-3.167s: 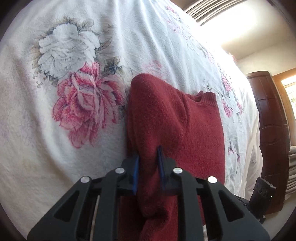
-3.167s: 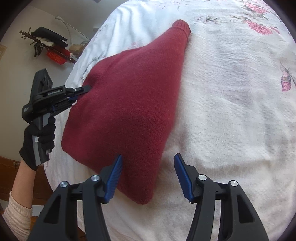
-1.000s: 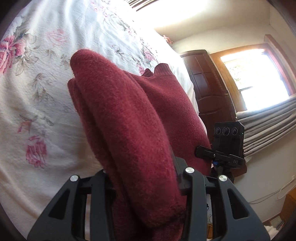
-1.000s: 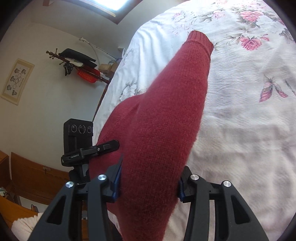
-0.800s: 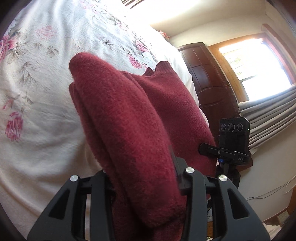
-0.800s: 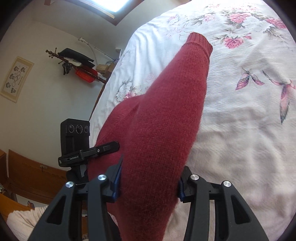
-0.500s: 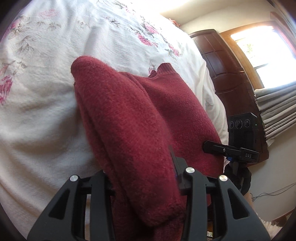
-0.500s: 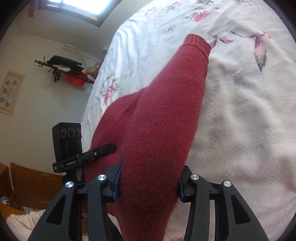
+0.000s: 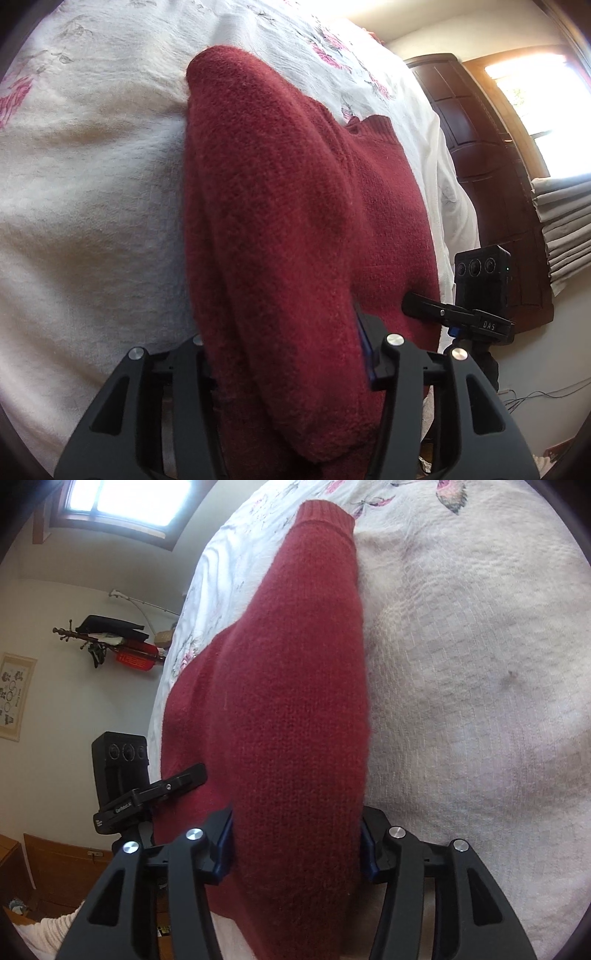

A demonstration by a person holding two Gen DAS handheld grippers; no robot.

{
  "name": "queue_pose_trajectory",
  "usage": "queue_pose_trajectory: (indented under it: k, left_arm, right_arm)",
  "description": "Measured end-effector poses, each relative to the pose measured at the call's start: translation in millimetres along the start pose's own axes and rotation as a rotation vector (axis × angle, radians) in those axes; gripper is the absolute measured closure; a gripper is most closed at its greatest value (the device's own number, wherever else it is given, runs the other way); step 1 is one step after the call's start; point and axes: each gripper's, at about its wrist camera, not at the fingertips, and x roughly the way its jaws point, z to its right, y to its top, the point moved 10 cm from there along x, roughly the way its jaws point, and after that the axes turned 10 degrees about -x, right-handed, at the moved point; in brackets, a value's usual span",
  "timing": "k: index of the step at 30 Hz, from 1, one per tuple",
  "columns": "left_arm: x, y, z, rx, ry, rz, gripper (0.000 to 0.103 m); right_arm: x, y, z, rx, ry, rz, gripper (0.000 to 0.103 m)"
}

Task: Fold small clothes

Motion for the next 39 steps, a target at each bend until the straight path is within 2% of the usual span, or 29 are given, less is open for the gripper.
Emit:
queue_pose_trajectory:
  k: [4, 7, 13, 19, 21, 22, 23, 25, 27, 29, 31, 39]
  left_arm:
    - [-10, -6, 2, 0.005, 0.071, -0.003, 0.045]
    - [-26, -17, 9, 0.04, 0.118, 0.01, 0.044]
    - [-54, -52, 18, 0.115, 0.204, 0.079, 0.037]
    - [-67, -88, 5, 0.111, 0.232, 0.113, 0.037]
    - [-65, -94, -2, 0.11, 0.259, 0.108, 0.042]
    - [-63, -96, -6, 0.109, 0.276, 0.104, 0.047]
    - [-62, -97, -9, 0.107, 0.291, 0.098, 0.059]
    - [-63, -97, -15, 0.099, 0.31, 0.094, 0.065]
    - [-67, -95, -16, 0.095, 0.312, 0.096, 0.075]
    - [-71, -94, -15, 0.096, 0.311, 0.098, 0.079]
    - [-70, -95, -16, 0.1, 0.32, 0.093, 0.08]
    - [-61, -100, -33, 0.101, 0.342, 0.086, 0.077]
  right_arm:
    - [-9, -1, -9, 0.005, -0.035, -0.004, 0.038]
    - [-23, -9, -14, -0.029, -0.075, -0.013, 0.035]
    - [-40, -43, -23, -0.057, -0.091, -0.025, 0.034]
    - [-36, -76, -20, -0.053, -0.122, -0.047, 0.034]
    - [-30, -84, -17, -0.028, -0.111, -0.058, 0.036]
    - [-27, -86, -17, -0.02, -0.105, -0.063, 0.045]
    - [-25, -88, -19, -0.015, -0.093, -0.065, 0.06]
    - [-27, -87, -23, -0.012, -0.086, -0.053, 0.068]
    - [-34, -87, -35, -0.026, -0.065, -0.036, 0.078]
    - [-42, -83, -48, -0.066, -0.053, -0.01, 0.081]
    - [-44, -82, -53, -0.095, -0.086, -0.009, 0.082]
    - [-25, -101, -24, -0.029, -0.125, -0.045, 0.082]
